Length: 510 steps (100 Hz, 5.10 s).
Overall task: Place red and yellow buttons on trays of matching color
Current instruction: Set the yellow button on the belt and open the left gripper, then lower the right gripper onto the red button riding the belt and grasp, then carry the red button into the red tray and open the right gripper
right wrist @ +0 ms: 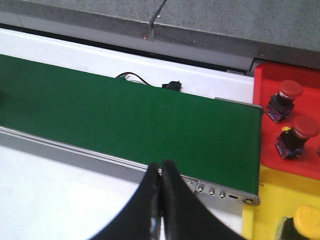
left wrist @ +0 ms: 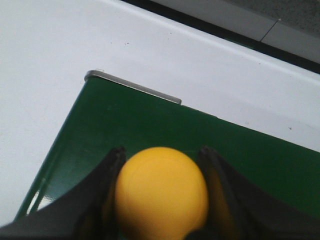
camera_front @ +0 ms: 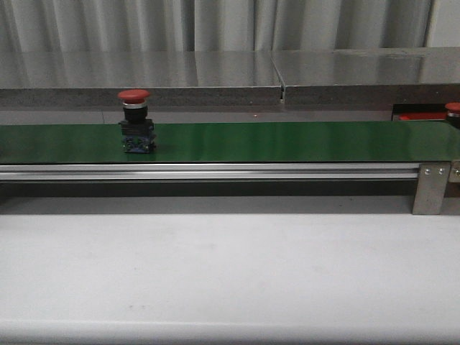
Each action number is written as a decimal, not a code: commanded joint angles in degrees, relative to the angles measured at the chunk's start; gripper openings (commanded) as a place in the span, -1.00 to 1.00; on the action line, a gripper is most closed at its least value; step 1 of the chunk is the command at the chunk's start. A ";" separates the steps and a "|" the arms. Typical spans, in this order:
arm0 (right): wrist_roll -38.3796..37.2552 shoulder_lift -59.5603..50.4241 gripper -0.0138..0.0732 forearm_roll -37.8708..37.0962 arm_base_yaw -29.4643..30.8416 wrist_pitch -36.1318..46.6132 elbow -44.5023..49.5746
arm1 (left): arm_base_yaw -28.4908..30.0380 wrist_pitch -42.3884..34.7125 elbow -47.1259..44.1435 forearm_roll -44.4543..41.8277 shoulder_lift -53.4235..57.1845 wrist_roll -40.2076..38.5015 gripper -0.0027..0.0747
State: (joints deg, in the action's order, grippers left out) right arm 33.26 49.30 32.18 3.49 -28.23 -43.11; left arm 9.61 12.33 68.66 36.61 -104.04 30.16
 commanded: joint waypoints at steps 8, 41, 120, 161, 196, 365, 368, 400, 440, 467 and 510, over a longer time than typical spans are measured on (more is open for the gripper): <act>0.39 -0.49 -0.95 0.61 -0.07 3.38 -2.00 | -0.29 -1.91 1.49 1.70 3.06 0.25 -0.05; 0.39 -0.49 -0.95 0.61 -0.07 3.38 -2.00 | -0.29 -1.96 1.69 1.75 9.20 0.25 0.55; 0.39 -0.49 -0.95 0.61 -0.07 3.38 -2.00 | -12.39 5.30 -15.88 1.64 48.42 6.29 0.53; 0.39 -0.49 -0.95 0.66 -0.07 3.38 -2.00 | -17.58 3.98 -38.96 1.86 75.83 6.29 -0.01; 0.39 -0.49 -0.95 0.88 -0.07 3.38 -2.00 | -17.58 3.26 -44.73 1.86 86.14 6.29 -0.98; 1.88 42.43 0.69 0.03 -9.34 -6.79 -27.67 | -17.58 3.26 -44.86 1.86 86.14 6.29 -0.98; 1.88 43.15 0.69 0.03 -9.49 -6.79 -28.38 | -17.58 3.26 -44.86 1.86 86.14 6.29 -0.98; 1.88 49.48 0.69 0.03 -10.82 -6.19 -34.13 | -17.58 3.26 -44.86 1.86 86.14 6.29 -0.98; 1.69 52.62 -0.27 -2.18 -10.35 -5.80 -36.84 | -17.58 3.26 -44.86 1.86 86.14 6.29 -0.98; -0.18 51.12 -0.27 -3.77 -3.43 -15.10 -45.91 | -17.58 3.26 -44.86 1.86 86.14 6.29 -0.98; -3.41 57.20 -0.27 -5.70 15.29 -16.87 -63.40 | -17.58 3.26 -44.86 1.86 86.14 6.29 -0.98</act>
State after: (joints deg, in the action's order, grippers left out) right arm 30.02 106.65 25.47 16.13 -46.41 -101.16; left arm -7.55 19.08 22.24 37.28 -17.48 36.55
